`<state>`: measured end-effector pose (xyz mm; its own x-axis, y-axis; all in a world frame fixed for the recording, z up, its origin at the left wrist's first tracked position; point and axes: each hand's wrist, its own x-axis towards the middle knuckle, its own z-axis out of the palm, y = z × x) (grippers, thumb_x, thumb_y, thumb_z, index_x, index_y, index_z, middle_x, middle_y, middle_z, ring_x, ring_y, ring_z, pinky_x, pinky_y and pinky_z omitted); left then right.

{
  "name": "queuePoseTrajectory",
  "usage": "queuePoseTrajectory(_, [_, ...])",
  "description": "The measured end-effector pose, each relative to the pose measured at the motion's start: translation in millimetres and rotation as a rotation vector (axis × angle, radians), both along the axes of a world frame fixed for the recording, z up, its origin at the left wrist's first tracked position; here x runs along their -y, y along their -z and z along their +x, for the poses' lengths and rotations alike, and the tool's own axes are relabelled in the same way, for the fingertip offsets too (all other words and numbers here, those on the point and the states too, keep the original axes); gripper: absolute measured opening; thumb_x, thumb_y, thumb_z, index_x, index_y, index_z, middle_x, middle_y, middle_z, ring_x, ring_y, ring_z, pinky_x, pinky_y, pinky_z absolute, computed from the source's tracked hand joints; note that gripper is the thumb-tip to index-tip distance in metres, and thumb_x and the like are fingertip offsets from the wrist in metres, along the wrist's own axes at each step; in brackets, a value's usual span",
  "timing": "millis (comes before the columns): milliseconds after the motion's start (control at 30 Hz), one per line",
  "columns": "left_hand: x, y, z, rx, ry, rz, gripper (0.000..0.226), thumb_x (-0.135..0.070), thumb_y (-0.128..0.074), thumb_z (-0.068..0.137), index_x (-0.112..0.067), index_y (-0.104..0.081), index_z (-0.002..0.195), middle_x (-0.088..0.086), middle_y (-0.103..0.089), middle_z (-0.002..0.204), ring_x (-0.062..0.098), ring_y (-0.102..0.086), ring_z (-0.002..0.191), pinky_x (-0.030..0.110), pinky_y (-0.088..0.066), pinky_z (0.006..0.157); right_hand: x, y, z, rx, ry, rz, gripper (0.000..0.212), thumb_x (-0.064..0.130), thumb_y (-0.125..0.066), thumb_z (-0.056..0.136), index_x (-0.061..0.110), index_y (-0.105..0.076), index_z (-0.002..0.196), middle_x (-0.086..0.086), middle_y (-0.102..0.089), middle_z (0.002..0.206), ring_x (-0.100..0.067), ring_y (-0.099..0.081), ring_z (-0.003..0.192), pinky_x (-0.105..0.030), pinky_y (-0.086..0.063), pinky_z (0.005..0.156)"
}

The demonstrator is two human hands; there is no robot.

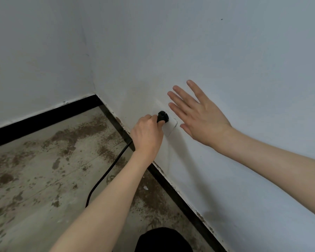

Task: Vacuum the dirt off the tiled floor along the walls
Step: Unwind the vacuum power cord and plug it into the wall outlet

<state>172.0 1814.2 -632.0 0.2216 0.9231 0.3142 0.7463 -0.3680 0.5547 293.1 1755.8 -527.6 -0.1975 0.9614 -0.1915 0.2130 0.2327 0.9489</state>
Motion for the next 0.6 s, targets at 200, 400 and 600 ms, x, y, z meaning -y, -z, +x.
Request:
queuePoseTrajectory(200, [-8.3, -7.5, -14.8, -0.050, 0.150, -0.117, 0.030, -0.038, -0.050, 0.096, -0.014, -0.066, 0.102, 0.001, -0.055, 0.078, 0.017, -0.047, 0.073, 0.030, -0.036, 0.054, 3.1, -5.3, -11.5, -0.076, 0.112, -0.016, 0.066, 0.046, -0.018, 0.105, 0.009, 0.005, 0.155, -0.016, 0.012, 0.163, -0.036, 0.014, 0.149, -0.060, 0.022, 0.102])
queuePoseTrajectory(400, [3.2, 20.4, -92.4, 0.083, 0.273, -0.367, 0.023, -0.021, -0.058, 0.093, -0.018, -0.065, 0.115, 0.004, -0.067, 0.088, 0.020, -0.060, 0.074, 0.031, -0.051, 0.065, 12.5, 18.5, -40.9, -0.524, 0.186, -0.056, 0.058, 0.034, -0.025, 0.105, 0.007, -0.010, 0.155, -0.017, -0.004, 0.163, -0.033, 0.001, 0.151, -0.051, 0.011, 0.117])
queuePoseTrajectory(600, [20.4, 64.3, -189.2, 0.031, 0.241, -0.595, 0.016, -0.020, -0.059, 0.092, -0.024, -0.059, 0.077, -0.004, -0.057, 0.068, 0.013, -0.054, 0.065, 0.026, -0.042, 0.060, 8.9, 77.7, -112.8, -0.971, 0.150, -0.244, 0.055, 0.035, -0.036, 0.104, 0.011, -0.027, 0.152, -0.012, -0.030, 0.157, -0.030, -0.022, 0.146, -0.050, -0.013, 0.118])
